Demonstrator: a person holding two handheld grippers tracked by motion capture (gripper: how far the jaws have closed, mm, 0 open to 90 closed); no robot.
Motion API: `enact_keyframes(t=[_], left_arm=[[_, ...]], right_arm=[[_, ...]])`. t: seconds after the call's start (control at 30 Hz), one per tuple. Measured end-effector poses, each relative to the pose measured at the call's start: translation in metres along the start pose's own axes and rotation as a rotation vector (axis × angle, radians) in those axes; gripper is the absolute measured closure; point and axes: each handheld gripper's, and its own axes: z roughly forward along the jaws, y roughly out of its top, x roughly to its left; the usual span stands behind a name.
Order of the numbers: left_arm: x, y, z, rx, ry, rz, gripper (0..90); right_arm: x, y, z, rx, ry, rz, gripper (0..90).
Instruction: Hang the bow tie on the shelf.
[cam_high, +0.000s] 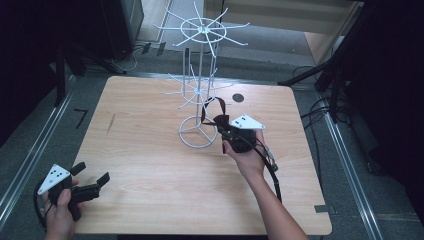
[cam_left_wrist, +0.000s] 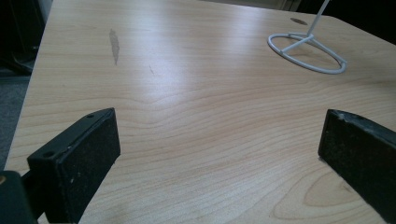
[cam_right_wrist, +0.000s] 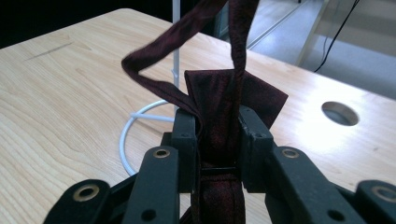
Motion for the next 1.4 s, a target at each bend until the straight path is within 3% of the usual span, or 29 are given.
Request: enact_keyframes(t=[0.2,0.5,0.57,0.7,0.77,0.83,1.13,1.4], left_arm=[[0.0,0.0,0.0,-0.002,-0.002,-0.002,0.0],[0.001,0.0,0.0,-0.003,-0.005,-0.004,0.0],[0.0,0.0,0.0,-0.002,-0.005,-0.005,0.0],[0.0,0.0,0.0,-0.003,-0.004,-0.004,0.0],[0.0,0.0,0.0,-0.003,-0.004,-0.004,0.0],[0.0,0.0,0.0,-0.003,-0.004,-0.003,0.0],[0.0,0.0,0.0,-0.002,-0.003,-0.004,0.0],[0.0,0.0,0.0,-0.001,0.0,-0.001,0.0]], right_arm=[[-0.002,-0.008,0.019,0.03,0.027,0.044,72.9],[-0.009,-0.02,0.034,0.078,0.083,0.098,71.2],[-0.011,-0.021,0.036,0.081,0.095,0.114,63.1],[-0.012,-0.02,0.034,0.063,0.058,0.115,33.7],[-0.012,-0.02,0.031,0.072,0.027,0.114,26.6],[-0.014,-0.019,0.027,0.08,0.032,0.116,21.2],[-0.021,-0.02,0.014,0.084,0.02,0.109,17.4],[-0.032,-0.023,0.001,0.087,0.011,0.136,6.0]])
